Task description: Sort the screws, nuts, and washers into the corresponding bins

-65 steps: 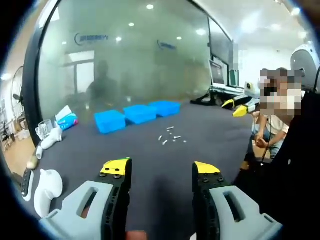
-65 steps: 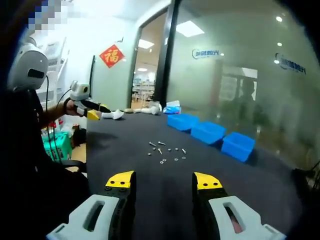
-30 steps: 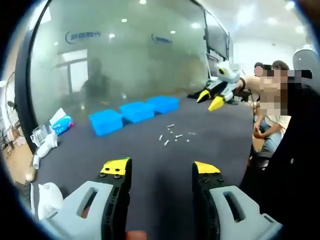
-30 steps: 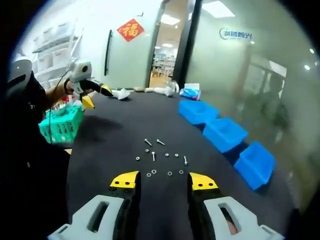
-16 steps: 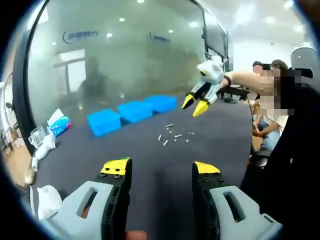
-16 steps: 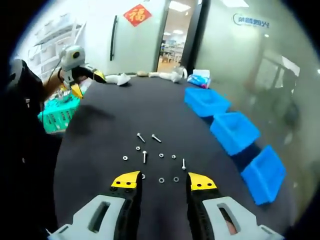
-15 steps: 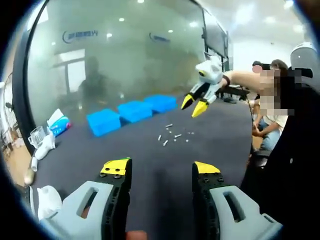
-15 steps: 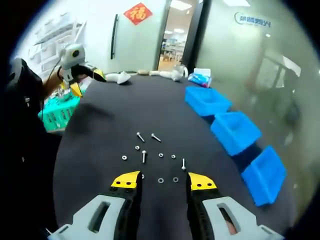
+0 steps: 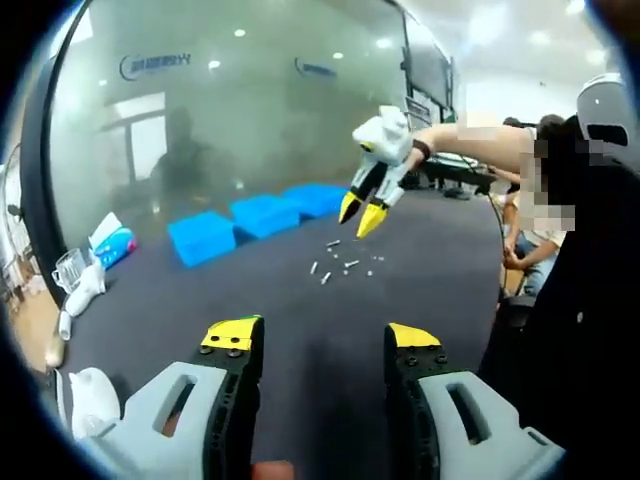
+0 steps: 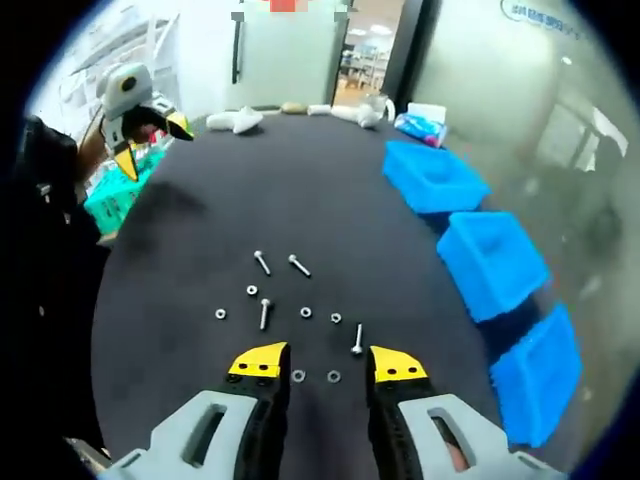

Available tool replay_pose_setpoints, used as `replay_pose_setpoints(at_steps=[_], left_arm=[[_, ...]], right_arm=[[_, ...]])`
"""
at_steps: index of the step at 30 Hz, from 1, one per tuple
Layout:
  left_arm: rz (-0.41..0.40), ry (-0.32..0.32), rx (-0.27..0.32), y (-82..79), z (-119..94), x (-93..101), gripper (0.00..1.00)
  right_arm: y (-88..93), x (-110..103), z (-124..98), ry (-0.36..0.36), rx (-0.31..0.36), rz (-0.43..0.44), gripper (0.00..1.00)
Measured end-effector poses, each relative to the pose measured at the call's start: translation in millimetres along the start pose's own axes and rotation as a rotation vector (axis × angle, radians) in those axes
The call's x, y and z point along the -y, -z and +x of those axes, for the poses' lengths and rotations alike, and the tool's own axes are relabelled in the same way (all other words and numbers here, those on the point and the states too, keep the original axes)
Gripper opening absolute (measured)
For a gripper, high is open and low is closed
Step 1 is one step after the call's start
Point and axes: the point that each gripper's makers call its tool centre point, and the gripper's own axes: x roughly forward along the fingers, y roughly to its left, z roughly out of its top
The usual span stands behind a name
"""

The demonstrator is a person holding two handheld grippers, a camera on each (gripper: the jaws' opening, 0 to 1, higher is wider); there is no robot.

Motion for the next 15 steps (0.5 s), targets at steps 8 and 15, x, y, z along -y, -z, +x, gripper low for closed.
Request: replay_pose_setpoints(at_steps=[8, 15], left_arm=[[-0.003, -0.008, 0.008, -1.1, -4, 1.1, 0.46], [-0.006, -0.015, 0.012, -1.2, -8, 0.5, 0.46]], right_arm=[[-1.9, 10, 20, -0.018, -0.075, -0.032, 0.22], [4.0, 14, 30, -0.048, -0.134, -0.033, 0.2]])
